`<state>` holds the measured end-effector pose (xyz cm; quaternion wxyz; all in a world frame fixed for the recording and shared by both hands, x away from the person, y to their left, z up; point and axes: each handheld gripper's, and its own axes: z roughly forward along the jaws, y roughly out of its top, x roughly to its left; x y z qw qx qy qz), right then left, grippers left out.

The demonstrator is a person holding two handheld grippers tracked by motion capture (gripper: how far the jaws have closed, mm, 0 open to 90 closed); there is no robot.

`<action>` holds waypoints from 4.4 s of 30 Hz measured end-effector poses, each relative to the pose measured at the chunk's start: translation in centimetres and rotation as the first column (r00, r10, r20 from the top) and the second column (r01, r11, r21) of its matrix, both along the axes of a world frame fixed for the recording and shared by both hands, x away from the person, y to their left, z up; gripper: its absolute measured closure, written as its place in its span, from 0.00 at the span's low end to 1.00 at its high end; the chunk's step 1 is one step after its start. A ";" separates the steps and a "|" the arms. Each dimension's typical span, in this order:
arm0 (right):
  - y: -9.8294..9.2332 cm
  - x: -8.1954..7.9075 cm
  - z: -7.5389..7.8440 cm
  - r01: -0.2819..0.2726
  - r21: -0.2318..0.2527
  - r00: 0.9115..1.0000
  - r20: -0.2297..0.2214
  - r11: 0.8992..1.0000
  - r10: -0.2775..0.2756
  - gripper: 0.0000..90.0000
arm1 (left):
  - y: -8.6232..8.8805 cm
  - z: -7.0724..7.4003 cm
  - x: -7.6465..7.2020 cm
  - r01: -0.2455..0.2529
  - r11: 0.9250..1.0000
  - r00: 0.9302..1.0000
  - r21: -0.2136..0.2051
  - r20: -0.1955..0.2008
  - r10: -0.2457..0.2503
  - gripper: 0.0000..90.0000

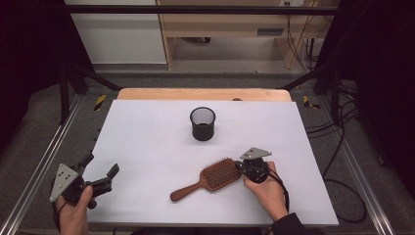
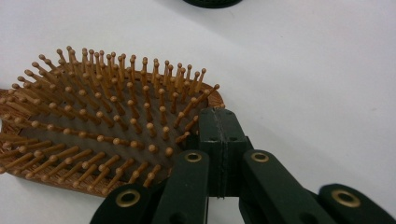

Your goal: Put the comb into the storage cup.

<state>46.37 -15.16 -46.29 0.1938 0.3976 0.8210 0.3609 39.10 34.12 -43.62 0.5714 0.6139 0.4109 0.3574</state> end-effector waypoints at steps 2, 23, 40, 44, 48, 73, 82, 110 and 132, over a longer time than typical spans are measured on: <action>0.4 0.0 0.0 -0.008 -0.004 1.000 0.005 1.000 0.008 1.00 | 0.0 0.0 0.0 0.000 1.000 1.000 0.000 -0.001 0.000 0.02; 3.1 -0.1 -0.1 -0.055 0.000 0.998 0.014 0.998 0.055 1.00 | 0.0 0.0 0.0 0.001 1.000 1.000 0.002 -0.003 -0.001 0.02; 4.0 -0.6 -0.1 -0.098 0.003 0.995 0.019 0.995 0.097 1.00 | -0.3 0.1 -0.1 0.011 1.000 1.000 0.017 -0.004 -0.011 0.02; 3.3 -0.6 0.0 -0.081 0.015 0.996 0.031 0.997 0.081 1.00 | -0.5 0.2 -0.2 0.017 1.000 1.000 0.018 -0.001 -0.017 0.02; 2.3 -0.7 0.3 -0.058 0.034 0.997 0.051 0.998 0.056 1.00 | -0.9 0.4 -0.4 0.024 0.999 1.000 0.037 0.005 -0.025 0.02; -7.1 -4.9 3.3 0.045 0.234 0.934 0.335 0.971 -0.124 0.07 | -10.0 4.4 0.5 0.271 0.954 0.950 0.129 -0.193 -0.244 0.03; -7.9 -5.1 2.9 0.052 0.228 0.923 0.362 0.972 -0.134 0.08 | -13.1 4.9 1.8 0.356 0.906 0.903 0.229 -0.336 -0.270 0.04; -7.5 -4.8 2.1 0.058 0.195 0.935 0.334 0.979 -0.122 0.07 | -19.9 0.5 3.7 0.594 0.711 0.714 0.375 -0.653 -0.252 0.06; -7.5 -4.7 2.0 0.062 0.201 0.938 0.322 0.978 -0.125 0.07 | -20.5 0.0 3.9 0.616 0.700 0.655 0.360 -0.728 -0.203 0.21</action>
